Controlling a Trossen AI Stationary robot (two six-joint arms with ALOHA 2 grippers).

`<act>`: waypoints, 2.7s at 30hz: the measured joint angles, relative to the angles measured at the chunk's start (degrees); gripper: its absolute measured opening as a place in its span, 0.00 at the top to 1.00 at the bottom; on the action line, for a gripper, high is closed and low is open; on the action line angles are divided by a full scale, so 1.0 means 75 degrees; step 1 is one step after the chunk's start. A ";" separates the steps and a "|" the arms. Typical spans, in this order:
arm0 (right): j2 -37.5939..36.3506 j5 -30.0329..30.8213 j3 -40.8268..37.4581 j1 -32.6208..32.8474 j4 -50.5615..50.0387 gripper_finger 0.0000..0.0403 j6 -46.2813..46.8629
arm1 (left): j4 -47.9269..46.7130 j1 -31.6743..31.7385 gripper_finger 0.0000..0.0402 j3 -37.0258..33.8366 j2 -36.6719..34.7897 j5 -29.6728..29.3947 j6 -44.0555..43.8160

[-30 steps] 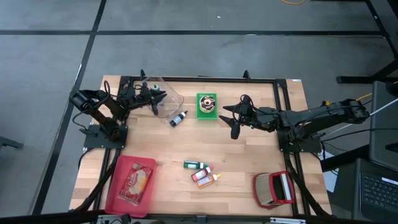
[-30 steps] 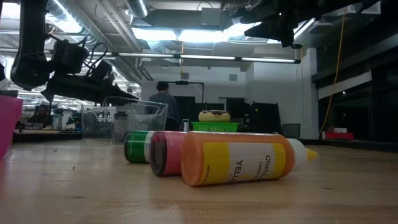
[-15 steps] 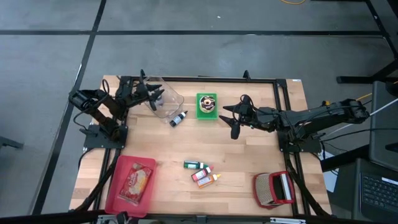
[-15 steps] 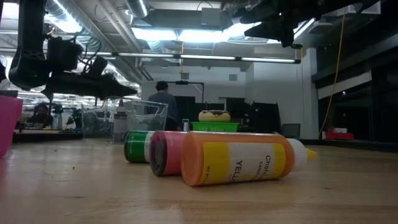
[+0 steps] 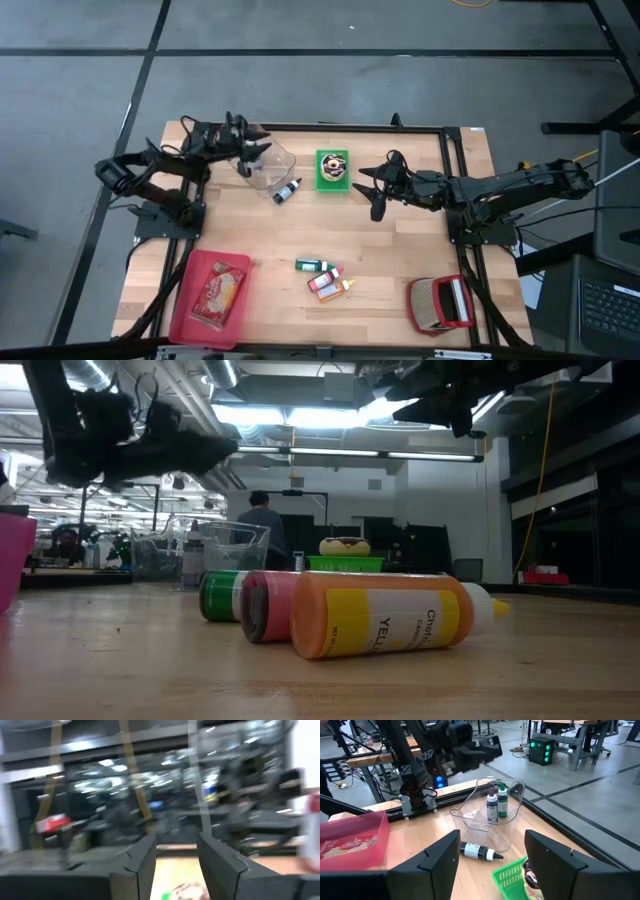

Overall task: Pick & Place Food Item
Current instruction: Put the green food coloring bottle into the transparent bin

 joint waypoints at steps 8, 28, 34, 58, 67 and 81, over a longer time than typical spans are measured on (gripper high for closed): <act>0.0001 -0.0003 0.0000 0.0000 -0.0003 0.44 -0.0003 | -0.3774 -0.1261 0.65 0.1356 -0.0804 0.1609 0.0243; 0.0003 -0.0032 0.0000 0.0003 0.0003 0.44 -0.0006 | -1.4390 -0.5681 0.65 0.4920 -0.0728 -0.5414 0.2184; 0.0000 -0.0029 0.0000 0.0001 0.0025 0.44 -0.0024 | -1.4650 -0.6485 0.65 0.4971 -0.0226 -0.6224 0.0663; 0.0000 -0.0233 0.0000 -0.0009 0.0256 0.44 -0.0414 | -1.4953 -0.6129 0.65 0.5794 0.2370 -0.8579 -0.0561; 0.0000 -0.0443 0.0003 -0.0009 0.0256 0.44 -0.0513 | -1.5820 -0.5797 0.65 0.6554 0.3055 -0.8229 -0.0600; 0.0000 -0.0571 0.0002 -0.0009 0.0256 0.44 -0.0448 | -1.5856 -0.5571 0.65 0.6594 0.3343 -0.7976 -0.0654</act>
